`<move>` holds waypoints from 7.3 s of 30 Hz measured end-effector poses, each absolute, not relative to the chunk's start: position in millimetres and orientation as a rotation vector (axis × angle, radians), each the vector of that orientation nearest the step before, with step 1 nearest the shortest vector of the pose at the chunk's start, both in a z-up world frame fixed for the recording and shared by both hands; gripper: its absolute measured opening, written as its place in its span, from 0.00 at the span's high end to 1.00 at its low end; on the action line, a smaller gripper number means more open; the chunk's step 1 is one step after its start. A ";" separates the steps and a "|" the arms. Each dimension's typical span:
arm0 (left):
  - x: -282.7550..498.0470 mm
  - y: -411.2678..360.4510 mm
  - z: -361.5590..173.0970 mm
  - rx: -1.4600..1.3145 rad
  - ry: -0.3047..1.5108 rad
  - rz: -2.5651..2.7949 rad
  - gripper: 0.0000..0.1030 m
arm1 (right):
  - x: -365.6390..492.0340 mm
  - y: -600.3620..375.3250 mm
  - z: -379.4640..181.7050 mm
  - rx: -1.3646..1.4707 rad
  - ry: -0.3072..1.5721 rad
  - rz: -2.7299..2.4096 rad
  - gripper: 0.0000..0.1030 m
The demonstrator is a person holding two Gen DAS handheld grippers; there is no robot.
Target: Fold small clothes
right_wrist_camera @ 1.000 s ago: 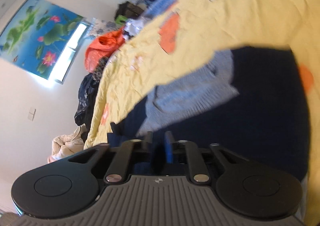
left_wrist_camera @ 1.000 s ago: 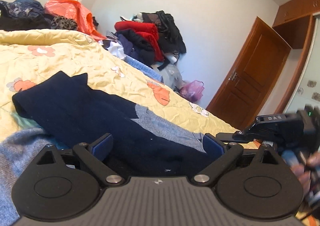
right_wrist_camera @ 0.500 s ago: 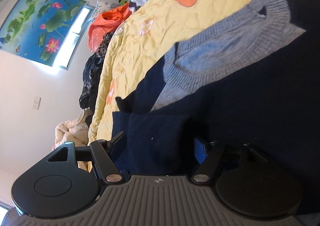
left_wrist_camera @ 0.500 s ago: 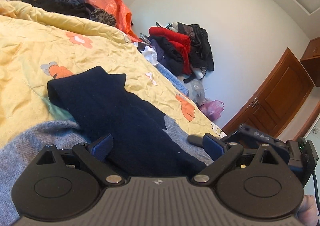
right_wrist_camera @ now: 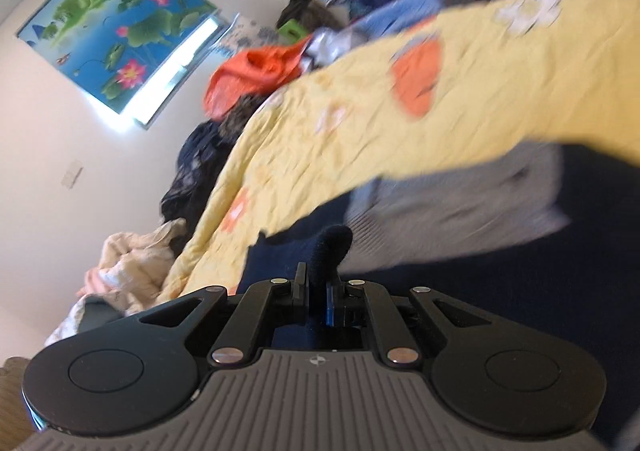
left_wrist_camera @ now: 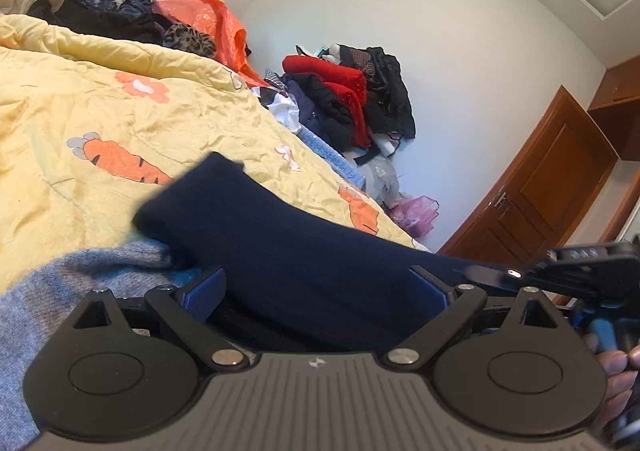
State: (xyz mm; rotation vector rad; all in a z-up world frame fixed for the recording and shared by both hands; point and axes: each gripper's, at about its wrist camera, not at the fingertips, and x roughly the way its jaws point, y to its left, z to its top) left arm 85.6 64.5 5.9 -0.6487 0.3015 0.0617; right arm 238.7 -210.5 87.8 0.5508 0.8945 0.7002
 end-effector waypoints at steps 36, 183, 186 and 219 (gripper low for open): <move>228.9 26.7 2.3 -0.007 0.716 -0.005 0.03 | 186.2 -222.8 10.1 -0.015 0.611 0.261 0.26; 47.7 18.0 1.6 0.038 0.717 -0.085 0.00 | -6.4 -196.8 9.0 -0.057 0.691 0.168 0.00; 47.7 18.2 1.5 0.037 0.717 -0.086 0.00 | -6.7 -196.8 9.0 -0.057 0.691 0.167 0.00; 46.3 19.0 2.0 0.044 0.718 -0.091 0.00 | -51.6 -201.8 11.3 -0.093 0.703 0.214 0.00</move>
